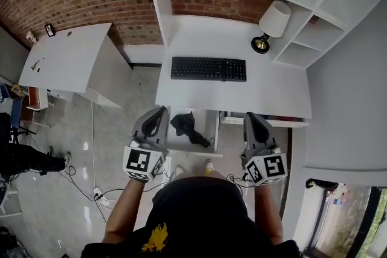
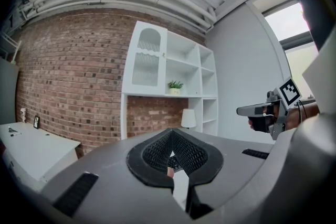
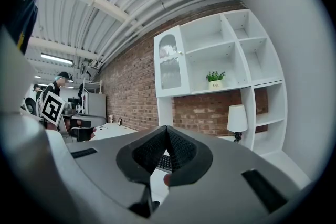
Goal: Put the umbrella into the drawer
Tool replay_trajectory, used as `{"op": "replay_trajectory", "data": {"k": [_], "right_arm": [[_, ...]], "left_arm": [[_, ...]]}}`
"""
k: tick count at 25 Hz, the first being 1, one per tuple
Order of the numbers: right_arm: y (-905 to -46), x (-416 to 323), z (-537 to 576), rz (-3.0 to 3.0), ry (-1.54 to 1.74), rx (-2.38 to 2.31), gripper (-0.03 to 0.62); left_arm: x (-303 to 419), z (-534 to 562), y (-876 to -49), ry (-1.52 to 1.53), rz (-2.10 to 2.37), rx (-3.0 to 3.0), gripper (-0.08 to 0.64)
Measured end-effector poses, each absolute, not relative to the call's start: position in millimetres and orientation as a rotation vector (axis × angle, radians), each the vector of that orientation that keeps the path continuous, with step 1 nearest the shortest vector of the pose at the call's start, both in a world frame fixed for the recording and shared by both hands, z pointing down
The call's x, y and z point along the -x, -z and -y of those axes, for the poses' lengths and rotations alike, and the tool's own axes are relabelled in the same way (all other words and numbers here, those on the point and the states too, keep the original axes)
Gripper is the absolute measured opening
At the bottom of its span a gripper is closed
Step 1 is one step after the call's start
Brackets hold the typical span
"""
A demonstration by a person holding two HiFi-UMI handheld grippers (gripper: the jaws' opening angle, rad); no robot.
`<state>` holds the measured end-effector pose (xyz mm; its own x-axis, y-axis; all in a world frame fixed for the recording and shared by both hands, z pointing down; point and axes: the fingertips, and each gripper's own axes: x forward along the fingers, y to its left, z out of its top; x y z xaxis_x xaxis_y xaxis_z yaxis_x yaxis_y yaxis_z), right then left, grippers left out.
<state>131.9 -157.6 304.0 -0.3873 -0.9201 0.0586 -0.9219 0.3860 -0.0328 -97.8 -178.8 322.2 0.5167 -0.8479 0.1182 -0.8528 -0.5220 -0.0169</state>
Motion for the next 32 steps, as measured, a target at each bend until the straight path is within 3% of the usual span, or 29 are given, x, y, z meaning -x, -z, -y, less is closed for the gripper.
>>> {"op": "replay_trajectory", "data": {"k": [32], "right_arm": [[-305, -129, 157, 2.592, -0.089, -1.699, 0.002]], "left_arm": [[105, 179, -332, -0.172, 1.537, -2.674, 0.015]]}}
